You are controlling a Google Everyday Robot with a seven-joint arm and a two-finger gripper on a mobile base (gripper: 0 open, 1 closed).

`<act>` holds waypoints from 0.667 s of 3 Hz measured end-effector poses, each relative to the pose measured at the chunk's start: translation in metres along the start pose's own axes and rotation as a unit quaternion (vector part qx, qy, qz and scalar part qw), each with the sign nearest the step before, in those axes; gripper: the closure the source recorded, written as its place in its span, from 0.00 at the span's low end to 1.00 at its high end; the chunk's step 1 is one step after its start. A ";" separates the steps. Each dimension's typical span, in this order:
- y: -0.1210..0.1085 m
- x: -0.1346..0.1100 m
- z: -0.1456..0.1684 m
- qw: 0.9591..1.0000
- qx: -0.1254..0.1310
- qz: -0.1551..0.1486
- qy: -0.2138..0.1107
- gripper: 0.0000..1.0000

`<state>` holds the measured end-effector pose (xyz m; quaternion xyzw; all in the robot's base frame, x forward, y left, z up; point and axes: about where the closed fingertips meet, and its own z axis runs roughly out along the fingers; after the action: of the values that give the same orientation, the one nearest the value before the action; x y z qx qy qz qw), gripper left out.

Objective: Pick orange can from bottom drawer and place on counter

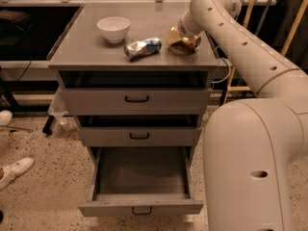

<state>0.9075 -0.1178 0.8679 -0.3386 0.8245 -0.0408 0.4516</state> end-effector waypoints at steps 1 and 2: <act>0.000 0.000 0.000 1.000 0.000 0.000 0.000 0.00; 0.002 0.005 -0.009 1.000 -0.002 0.003 0.003 0.00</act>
Offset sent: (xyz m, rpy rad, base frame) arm -0.0297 -0.0108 0.0076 0.0074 0.0110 -0.0097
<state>0.8977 -0.1211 0.8687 -0.3374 0.8267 -0.0387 0.4485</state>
